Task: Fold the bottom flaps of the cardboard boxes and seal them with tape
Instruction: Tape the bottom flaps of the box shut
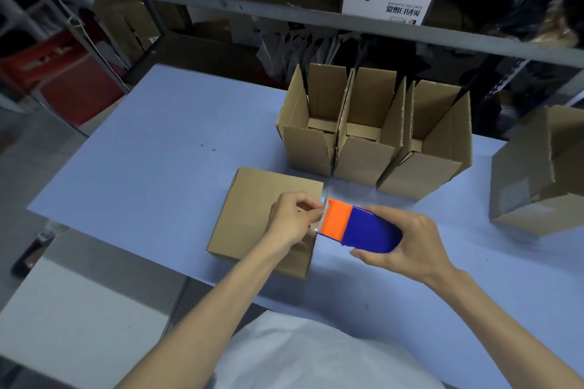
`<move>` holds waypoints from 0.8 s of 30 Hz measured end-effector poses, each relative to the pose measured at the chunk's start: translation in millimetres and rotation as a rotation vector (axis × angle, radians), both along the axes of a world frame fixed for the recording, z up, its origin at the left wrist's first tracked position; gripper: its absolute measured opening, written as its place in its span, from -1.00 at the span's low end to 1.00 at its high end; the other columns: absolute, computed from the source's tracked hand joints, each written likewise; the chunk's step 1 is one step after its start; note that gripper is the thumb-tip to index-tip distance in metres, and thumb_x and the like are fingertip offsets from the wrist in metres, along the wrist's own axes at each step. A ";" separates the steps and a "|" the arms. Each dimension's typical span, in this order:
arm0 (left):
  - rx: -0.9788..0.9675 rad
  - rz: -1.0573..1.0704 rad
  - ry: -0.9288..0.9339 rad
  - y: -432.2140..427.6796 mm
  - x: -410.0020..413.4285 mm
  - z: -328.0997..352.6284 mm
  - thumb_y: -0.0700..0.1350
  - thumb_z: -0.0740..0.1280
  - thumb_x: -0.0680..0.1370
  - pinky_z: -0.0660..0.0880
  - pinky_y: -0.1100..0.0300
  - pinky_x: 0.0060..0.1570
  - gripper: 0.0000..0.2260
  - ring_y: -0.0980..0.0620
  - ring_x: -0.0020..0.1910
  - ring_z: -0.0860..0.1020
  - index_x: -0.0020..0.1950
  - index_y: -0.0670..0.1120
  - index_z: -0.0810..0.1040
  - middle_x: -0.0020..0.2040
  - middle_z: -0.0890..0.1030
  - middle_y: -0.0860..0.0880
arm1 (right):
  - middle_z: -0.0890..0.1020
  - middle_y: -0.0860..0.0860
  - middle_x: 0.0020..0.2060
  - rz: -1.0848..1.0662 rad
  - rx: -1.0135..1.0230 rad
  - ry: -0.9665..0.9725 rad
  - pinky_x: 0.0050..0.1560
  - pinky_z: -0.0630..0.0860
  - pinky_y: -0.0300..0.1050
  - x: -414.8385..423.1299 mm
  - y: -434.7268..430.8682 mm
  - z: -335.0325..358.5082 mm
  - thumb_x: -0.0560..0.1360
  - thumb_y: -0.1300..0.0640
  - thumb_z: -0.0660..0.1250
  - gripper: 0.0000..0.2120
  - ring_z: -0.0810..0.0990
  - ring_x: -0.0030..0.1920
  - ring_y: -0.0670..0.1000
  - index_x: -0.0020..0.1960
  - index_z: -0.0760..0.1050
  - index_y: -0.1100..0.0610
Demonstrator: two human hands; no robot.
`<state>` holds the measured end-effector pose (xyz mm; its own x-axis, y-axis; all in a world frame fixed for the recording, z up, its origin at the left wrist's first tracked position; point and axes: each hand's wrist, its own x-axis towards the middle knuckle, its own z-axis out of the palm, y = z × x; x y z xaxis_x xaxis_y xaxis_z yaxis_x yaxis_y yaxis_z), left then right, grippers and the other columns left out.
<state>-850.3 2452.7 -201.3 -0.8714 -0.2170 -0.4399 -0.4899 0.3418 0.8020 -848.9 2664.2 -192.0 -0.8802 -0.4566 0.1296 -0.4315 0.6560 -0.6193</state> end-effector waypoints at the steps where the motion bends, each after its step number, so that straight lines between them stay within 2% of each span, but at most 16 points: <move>1: 0.023 -0.014 -0.004 -1.7 -0.5 0.4 -0.17 0.40 0.53 0.63 0.07 -0.12 -0.88 -0.05 -0.14 0.64 -0.20 -0.02 0.57 -0.19 0.62 -0.02 | 0.68 -0.08 -0.02 0.005 0.007 0.005 -0.16 0.42 -0.44 0.2 0.5 -0.1 0.18 -0.33 0.46 -0.28 0.56 -0.11 -0.18 0.20 0.54 0.07; 6: 0.026 -0.069 -0.030 -4.1 -1.8 1.1 -0.18 0.39 0.54 0.61 0.05 -0.03 -0.90 -0.08 -0.09 0.65 -0.16 -0.03 0.56 -0.22 0.61 -0.06 | 0.68 -0.08 -0.03 0.008 0.022 -0.004 -0.17 0.43 -0.43 -1.2 1.4 -2.4 0.18 -0.32 0.47 -0.29 0.56 -0.12 -0.17 0.20 0.54 0.07; 12: -0.093 -0.108 -0.035 -10.2 -12.3 -4.2 -0.22 0.41 0.51 0.62 0.00 -0.04 -0.84 -0.05 -0.19 0.63 -0.26 -0.04 0.56 -0.33 0.58 0.00 | 0.67 -0.11 -0.07 0.006 0.030 -0.064 -0.23 0.59 -0.17 -7.9 -5.1 -4.5 0.16 -0.28 0.49 -0.34 0.62 -0.15 -0.06 0.17 0.55 0.02; 14: -0.144 -0.111 -0.040 -14.6 -16.7 -5.6 -0.22 0.43 0.48 0.62 0.06 -0.09 -0.80 -0.03 -0.22 0.62 -0.32 -0.03 0.56 -0.36 0.58 0.04 | 0.67 -0.12 -0.11 0.017 0.037 -0.084 -0.24 0.58 -0.15 -8.7 -8.1 -5.9 0.17 -0.27 0.49 -0.37 0.61 -0.19 -0.07 0.15 0.55 0.00; 17: -0.242 -0.061 -0.025 -35.1 -23.5 -10.7 -0.20 0.46 0.43 0.49 0.22 -0.19 -0.79 0.02 -0.28 0.55 -0.36 -0.01 0.55 -0.39 0.54 0.11 | 0.66 -0.15 -0.14 -0.010 0.108 -0.093 -0.25 0.56 -0.15 -6.3 2.9 -9.7 0.18 -0.23 0.55 -0.41 0.58 -0.22 -0.09 0.13 0.55 -0.03; 20: -0.224 -0.090 -0.022 -46.4 -26.7 -13.3 -0.21 0.47 0.42 0.50 0.21 -0.18 -0.79 0.04 -0.31 0.54 -0.38 -0.02 0.56 -0.42 0.55 0.08 | 0.65 -0.17 -0.18 -0.065 0.156 -0.104 -0.26 0.56 -0.12 -3.7 23.1 -14.1 0.16 -0.20 0.57 -0.44 0.58 -0.25 -0.08 0.09 0.56 -0.06; 23: -0.199 -0.122 -0.022 -39.0 -27.8 -20.2 -0.22 0.47 0.43 0.55 0.16 -0.14 -0.79 0.04 -0.31 0.54 -0.37 -0.02 0.55 -0.41 0.56 0.05 | 0.64 -0.20 -0.21 -0.091 0.195 -0.119 -0.26 0.54 -0.13 -6.2 30.8 -16.1 0.14 -0.26 0.51 -0.46 0.57 -0.26 -0.08 0.07 0.55 -0.11; 24: -0.203 -0.123 -0.015 -35.5 -28.6 -22.1 -0.21 0.47 0.43 0.53 0.20 -0.19 -0.79 0.07 -0.34 0.53 -0.36 -0.01 0.54 -0.43 0.54 0.07 | 0.64 -0.20 -0.21 -0.090 0.207 -0.119 -0.26 0.55 -0.12 -8.5 31.6 -17.8 0.13 -0.27 0.49 -0.46 0.57 -0.26 -0.07 0.07 0.55 -0.12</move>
